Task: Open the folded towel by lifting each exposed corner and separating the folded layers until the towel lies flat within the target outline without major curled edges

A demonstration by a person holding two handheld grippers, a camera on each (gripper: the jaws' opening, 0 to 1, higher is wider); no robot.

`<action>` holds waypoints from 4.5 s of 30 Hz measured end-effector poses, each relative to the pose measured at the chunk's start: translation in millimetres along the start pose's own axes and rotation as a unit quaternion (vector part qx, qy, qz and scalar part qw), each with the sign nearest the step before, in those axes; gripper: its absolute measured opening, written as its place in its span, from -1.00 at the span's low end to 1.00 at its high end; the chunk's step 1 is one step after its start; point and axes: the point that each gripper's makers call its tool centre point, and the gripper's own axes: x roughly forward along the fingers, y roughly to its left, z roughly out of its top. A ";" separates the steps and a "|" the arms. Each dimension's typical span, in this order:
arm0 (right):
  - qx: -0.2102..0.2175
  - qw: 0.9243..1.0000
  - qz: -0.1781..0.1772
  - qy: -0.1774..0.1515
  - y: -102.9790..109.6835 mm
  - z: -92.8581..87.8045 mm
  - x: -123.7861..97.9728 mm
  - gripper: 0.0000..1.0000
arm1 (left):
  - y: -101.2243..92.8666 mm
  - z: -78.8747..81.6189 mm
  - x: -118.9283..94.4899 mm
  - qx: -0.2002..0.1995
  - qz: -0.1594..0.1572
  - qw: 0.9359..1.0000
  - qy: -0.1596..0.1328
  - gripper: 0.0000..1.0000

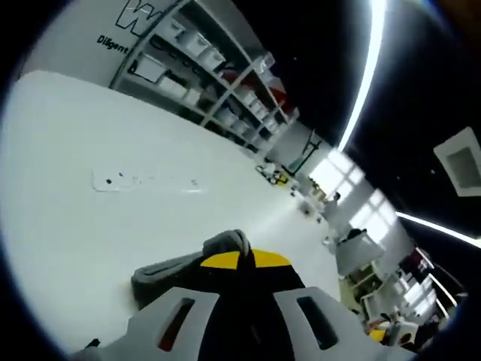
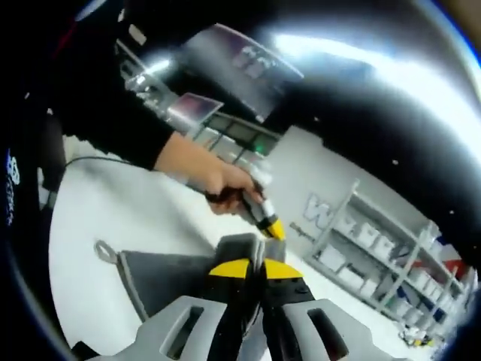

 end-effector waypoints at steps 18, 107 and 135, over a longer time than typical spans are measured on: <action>0.033 0.998 -0.058 0.003 -53.4 -19.9 -32.1 -1.00 | -39.0 8.2 43.5 0.025 0.002 1.000 -0.003 -0.96; 0.198 0.952 -0.211 0.098 -125.0 -184.4 -152.1 -0.66 | -82.0 -82.4 296.8 0.191 0.116 0.966 0.128 -0.33; 0.165 0.953 -0.239 0.083 -138.4 -166.7 -155.8 0.64 | -129.8 -108.0 292.1 0.285 0.011 0.951 0.123 0.99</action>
